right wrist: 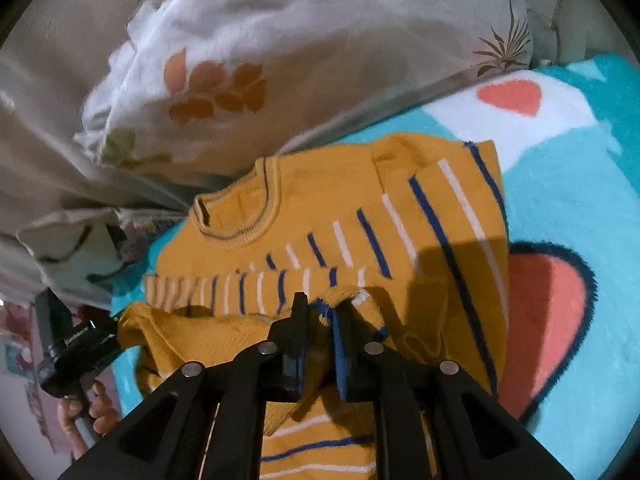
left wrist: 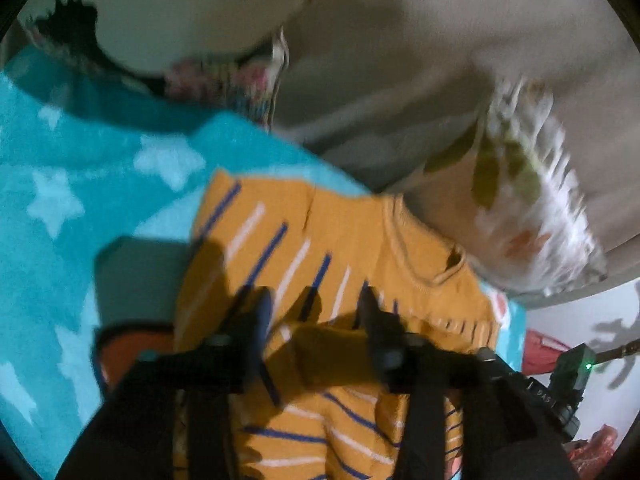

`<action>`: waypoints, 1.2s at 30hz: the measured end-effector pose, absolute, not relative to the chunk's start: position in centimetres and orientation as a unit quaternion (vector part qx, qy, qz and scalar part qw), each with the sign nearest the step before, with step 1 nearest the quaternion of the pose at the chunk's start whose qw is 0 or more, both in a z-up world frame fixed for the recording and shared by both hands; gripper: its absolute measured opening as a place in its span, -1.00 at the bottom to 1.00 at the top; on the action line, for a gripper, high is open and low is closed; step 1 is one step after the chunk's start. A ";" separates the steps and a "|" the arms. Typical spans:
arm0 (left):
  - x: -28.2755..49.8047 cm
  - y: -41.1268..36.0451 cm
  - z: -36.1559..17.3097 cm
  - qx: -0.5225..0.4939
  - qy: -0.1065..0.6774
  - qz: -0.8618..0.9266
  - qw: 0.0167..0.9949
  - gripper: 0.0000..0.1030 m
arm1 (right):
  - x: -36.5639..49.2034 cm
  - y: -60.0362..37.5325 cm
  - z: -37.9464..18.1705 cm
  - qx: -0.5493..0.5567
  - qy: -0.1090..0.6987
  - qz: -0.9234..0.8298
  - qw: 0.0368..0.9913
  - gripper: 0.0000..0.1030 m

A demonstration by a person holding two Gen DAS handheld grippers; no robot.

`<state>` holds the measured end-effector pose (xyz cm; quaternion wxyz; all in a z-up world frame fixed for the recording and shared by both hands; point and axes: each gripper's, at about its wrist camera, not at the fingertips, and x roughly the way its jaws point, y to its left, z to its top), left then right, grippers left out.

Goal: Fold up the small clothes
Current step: 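Fold the hem up toward the collar with the right gripper while the left gripper grasps the hem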

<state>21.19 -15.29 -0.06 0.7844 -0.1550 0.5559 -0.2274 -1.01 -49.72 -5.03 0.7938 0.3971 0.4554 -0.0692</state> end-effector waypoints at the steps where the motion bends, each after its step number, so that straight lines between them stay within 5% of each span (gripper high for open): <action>1: 21.5 -14.8 0.5 -0.159 0.550 -0.229 0.788 0.10 | -1.0 -49.9 -4.8 0.396 0.451 -0.071 0.797 -0.51; 4: 21.9 -13.5 1.3 -0.159 0.542 -0.233 0.792 0.25 | -1.7 -50.4 -2.7 0.369 0.425 -0.099 0.820 0.18; 11: 18.7 -15.0 0.7 0.003 0.525 -0.274 0.806 0.32 | -1.0 -47.4 -0.5 0.229 0.456 -0.073 0.857 0.42; 19: 16.6 -19.7 -2.3 0.174 0.497 -0.269 0.807 0.25 | 2.9 -42.6 -3.5 0.061 0.500 -0.077 0.861 0.44; 20: 17.2 -19.9 -2.6 0.173 0.504 -0.261 0.805 0.08 | 3.3 -42.7 -4.1 0.058 0.504 -0.080 0.858 0.08; 21: 18.2 -19.8 -2.8 0.149 0.520 -0.267 0.797 -0.49 | 3.7 -42.9 -4.4 0.066 0.509 -0.081 0.855 -0.41; 22: 19.2 -19.5 -2.8 0.107 0.541 -0.276 0.787 -0.81 | 4.0 -43.6 -4.9 0.095 0.518 -0.075 0.847 -0.86; 36: 26.3 -16.6 -5.2 -0.077 0.615 -0.251 0.744 -0.75 | 4.2 -54.8 -9.4 0.433 0.466 -0.096 0.766 -0.86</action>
